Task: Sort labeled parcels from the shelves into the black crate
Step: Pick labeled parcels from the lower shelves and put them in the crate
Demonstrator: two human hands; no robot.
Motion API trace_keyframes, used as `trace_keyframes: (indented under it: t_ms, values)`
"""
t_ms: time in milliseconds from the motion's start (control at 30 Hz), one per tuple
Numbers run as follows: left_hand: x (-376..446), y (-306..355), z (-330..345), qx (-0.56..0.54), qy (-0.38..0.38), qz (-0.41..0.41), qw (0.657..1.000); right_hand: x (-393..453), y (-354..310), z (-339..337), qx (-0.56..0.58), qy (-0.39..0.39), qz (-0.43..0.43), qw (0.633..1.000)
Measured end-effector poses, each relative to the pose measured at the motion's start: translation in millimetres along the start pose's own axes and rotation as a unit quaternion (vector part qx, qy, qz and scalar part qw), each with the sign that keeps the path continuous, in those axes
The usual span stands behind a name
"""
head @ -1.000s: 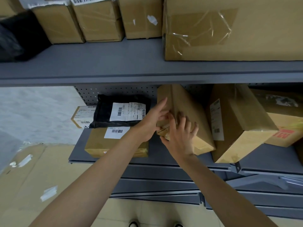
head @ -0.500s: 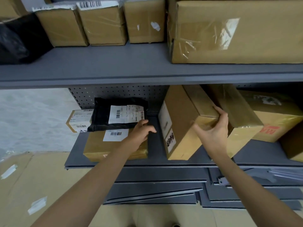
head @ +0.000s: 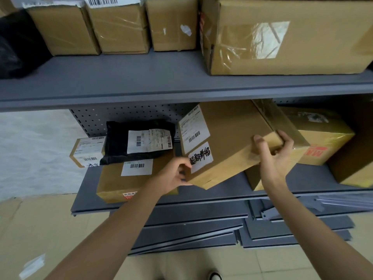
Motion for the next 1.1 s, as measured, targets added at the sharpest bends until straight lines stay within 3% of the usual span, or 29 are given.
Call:
trace_keyframes:
  t_ms: [200, 433, 667, 1100]
  values:
    - [-9, 14, -7, 0.048, 0.011, 0.031, 0.998, 4, -3, 2, -0.098, 0.009, -0.001, 0.995]
    - [-22, 20, -22, 0.106, 0.085, 0.06, 0.989, -2, 4, 3, -0.148, -0.108, -0.034, 0.982]
    - [-43, 16, -18, 0.152, 0.115, 0.083, 0.978, -13, 5, -4, -0.143, -0.154, -0.059, 0.976]
    - [-110, -11, -27, 0.244, 0.081, 0.078, 0.963, -119, 8, -16, -0.141, -0.1, -0.026, 0.985]
Point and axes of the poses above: each hand's wrist, its own x-axis towards the middle knuckle, its own z-axis out of the palm, y = z × x, the point moved 4 cm from there along x, towards the middle knuckle, and after that the axes turned 11 degrees about -y, right-handed, at the moved point
